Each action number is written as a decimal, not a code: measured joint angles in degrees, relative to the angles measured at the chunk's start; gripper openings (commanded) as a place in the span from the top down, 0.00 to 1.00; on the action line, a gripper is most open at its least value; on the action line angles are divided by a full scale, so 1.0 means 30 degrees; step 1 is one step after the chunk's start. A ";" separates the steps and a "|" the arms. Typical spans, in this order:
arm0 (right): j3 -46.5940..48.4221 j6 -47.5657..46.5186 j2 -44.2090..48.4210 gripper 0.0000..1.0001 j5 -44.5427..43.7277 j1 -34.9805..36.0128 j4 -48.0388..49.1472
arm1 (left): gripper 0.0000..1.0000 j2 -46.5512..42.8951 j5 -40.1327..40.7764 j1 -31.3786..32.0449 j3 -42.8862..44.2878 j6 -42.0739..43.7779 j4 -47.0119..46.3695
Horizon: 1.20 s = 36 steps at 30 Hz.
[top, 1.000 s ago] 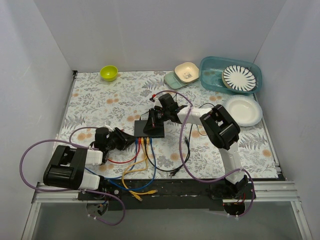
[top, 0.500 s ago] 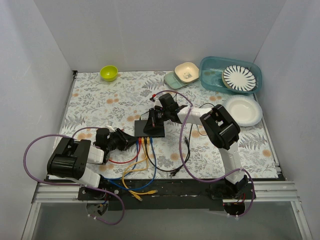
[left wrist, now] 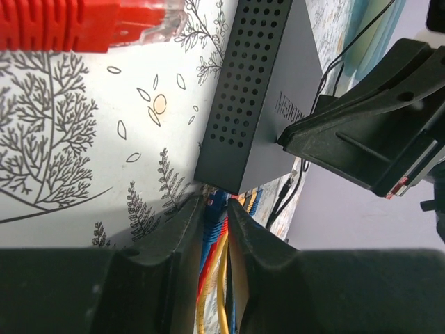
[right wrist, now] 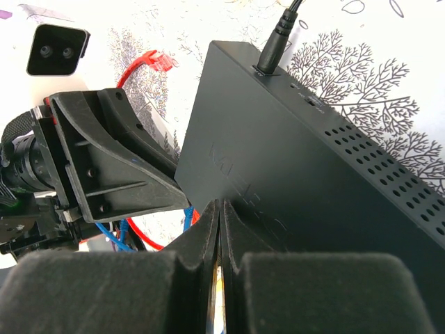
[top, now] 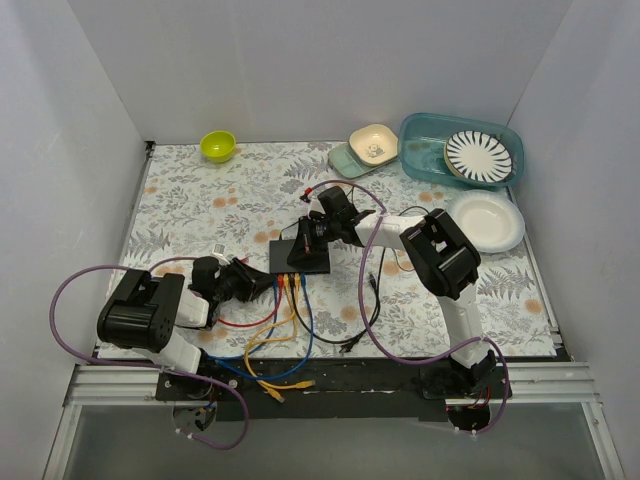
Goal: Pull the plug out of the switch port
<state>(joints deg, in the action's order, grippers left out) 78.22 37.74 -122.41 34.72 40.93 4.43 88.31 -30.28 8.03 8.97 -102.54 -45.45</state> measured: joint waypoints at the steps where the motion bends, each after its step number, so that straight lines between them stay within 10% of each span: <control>1: 0.0000 0.0000 0.0000 0.93 0.0000 -0.0007 0.0007 | 0.76 0.0073 -0.0007 -0.0022 0.0000 -0.0095 -0.0087; 9: 0.0000 0.0007 0.0000 0.93 0.0000 -0.0015 0.0007 | 0.77 0.0386 -0.0131 -0.0146 0.0073 -0.0750 -0.0372; 17: 0.0000 0.0007 0.0000 0.93 0.0000 -0.0015 0.0007 | 1.00 0.0962 -0.0335 -0.0160 0.0444 -0.0750 -0.0466; 36: 0.0459 0.0051 -0.0372 0.93 0.0204 -0.0015 0.0015 | 1.00 0.0160 -0.0699 -0.0357 0.0357 0.0044 0.0532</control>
<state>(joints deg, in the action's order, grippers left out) 79.59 37.89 -123.52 35.33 40.88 4.47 88.79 -32.38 6.96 10.04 -102.41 -43.86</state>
